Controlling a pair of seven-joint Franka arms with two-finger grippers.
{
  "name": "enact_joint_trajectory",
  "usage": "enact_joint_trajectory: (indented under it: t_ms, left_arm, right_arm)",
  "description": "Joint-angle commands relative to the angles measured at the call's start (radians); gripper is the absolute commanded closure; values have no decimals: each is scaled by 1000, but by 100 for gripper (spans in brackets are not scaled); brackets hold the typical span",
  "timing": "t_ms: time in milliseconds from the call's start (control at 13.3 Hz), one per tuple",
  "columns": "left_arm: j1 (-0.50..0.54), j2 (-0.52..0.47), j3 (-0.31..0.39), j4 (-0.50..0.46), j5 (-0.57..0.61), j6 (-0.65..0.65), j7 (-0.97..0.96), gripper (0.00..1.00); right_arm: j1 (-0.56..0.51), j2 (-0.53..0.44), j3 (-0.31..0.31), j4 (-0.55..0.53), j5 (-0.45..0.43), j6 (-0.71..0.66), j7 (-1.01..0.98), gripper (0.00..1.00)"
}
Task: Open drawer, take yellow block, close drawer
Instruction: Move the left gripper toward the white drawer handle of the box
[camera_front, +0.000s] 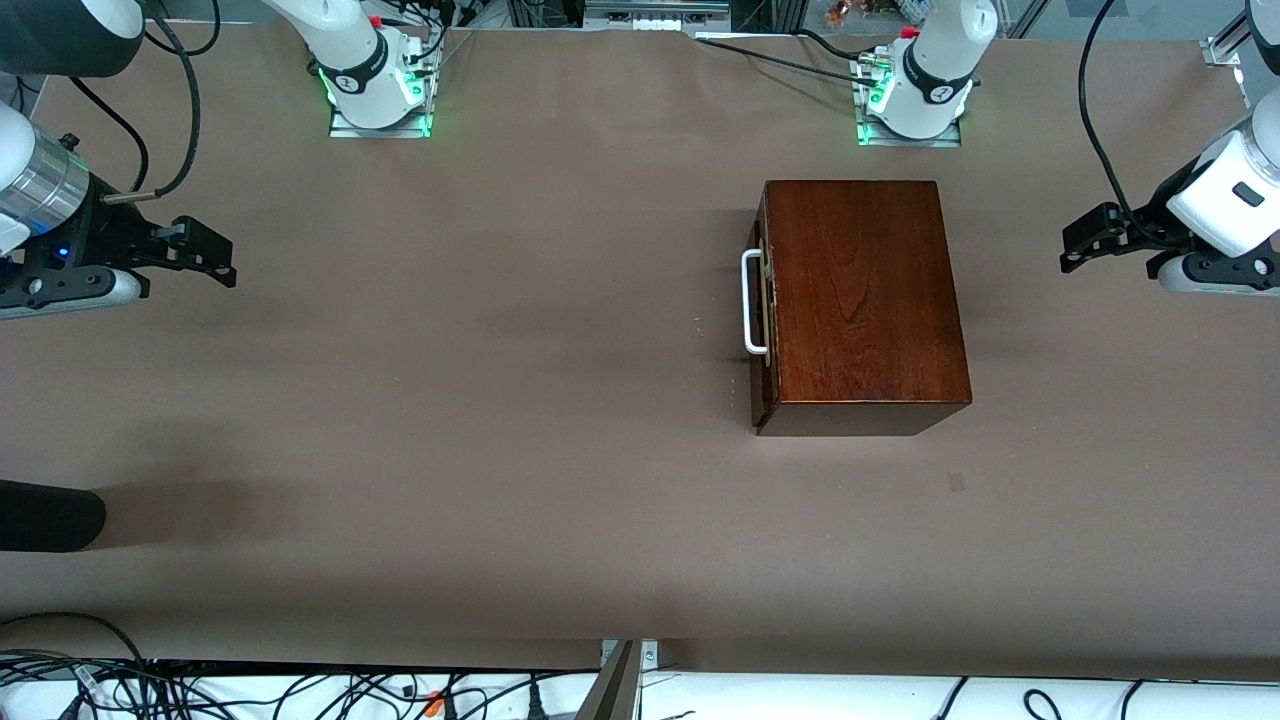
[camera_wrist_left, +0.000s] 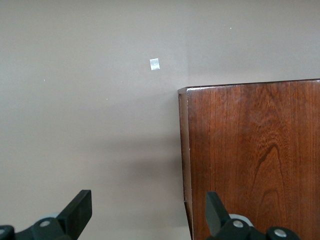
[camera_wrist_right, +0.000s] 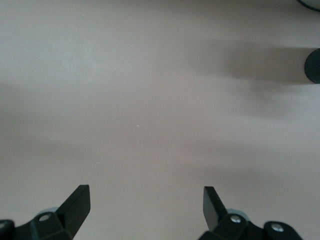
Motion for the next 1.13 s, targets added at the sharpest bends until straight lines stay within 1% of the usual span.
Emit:
enact_joint_trajectory:
  t_ms: [0,528,679,905,1056]
  left_arm:
    - [-6,12,4,30,-4,-21,12,0]
    - [-9,32,-1,30,-4,-29,4,0]
    - [-24,41,-10,59,-9,-59,4,0]
    - [-44,67,-73,65,-15,-61,10,0]
    - [-62,87,-157,67,-9,-54,-15,0]
  right_arm:
    - [-5,2,0,14,19,-9,8,0]
    - [-6,2,-6,14,20,-9,8,0]
    - [-6,4,-6,14,20,-9,8,0]
    - [-6,2,-6,14,20,-9,8,0]
    - [-6,2,-6,14,20,-9,8,0]
